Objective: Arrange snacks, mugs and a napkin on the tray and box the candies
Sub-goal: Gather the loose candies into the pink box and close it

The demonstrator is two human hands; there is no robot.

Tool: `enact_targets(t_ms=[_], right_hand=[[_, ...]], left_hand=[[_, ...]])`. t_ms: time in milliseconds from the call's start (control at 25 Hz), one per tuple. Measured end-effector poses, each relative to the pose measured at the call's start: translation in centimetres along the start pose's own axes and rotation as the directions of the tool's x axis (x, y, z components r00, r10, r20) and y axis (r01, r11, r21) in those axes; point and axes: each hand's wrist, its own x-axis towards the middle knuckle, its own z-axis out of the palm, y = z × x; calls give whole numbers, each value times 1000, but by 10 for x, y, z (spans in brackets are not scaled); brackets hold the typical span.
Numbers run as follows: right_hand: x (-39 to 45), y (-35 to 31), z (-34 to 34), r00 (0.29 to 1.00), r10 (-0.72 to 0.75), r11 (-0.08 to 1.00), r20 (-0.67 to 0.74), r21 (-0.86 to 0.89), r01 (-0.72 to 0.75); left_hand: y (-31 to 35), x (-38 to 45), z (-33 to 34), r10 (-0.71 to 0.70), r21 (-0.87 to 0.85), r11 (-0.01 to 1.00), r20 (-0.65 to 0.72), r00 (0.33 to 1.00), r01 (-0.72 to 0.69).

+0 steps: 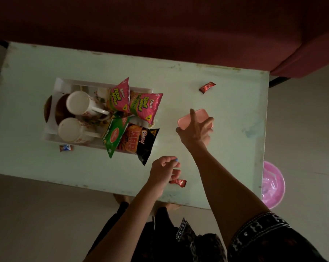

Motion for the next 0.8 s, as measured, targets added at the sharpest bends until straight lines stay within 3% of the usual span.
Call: enact_targets(t_ms=[120,280,360,560,720,800], right_hand=[[-6,11,-8,997,-73,997,30,21,72],[-25,37,-23,977,-83,912,198,410,-6],[-39,50,-29,962,-75,852,264,518,-76],[-55,60,-34,973,-121,836,194,549,-5],[-56,58,-40,972,-141,831,186,556,14],[-54,59,-45,962,-145,778,233,627,-34]], left_hand=[[2,4,3,-29,-55,998,-26,999,28],[13,13,11,-74,-171,983,-9,997,72],[22,16,17,-126,-279,951,34,991,131],[23,12,28,-202,-323,912,179,963,252],[26,15,27,-161,-334,920,159,974,206],[24,18,25,-187,-347,910,144,972,226]])
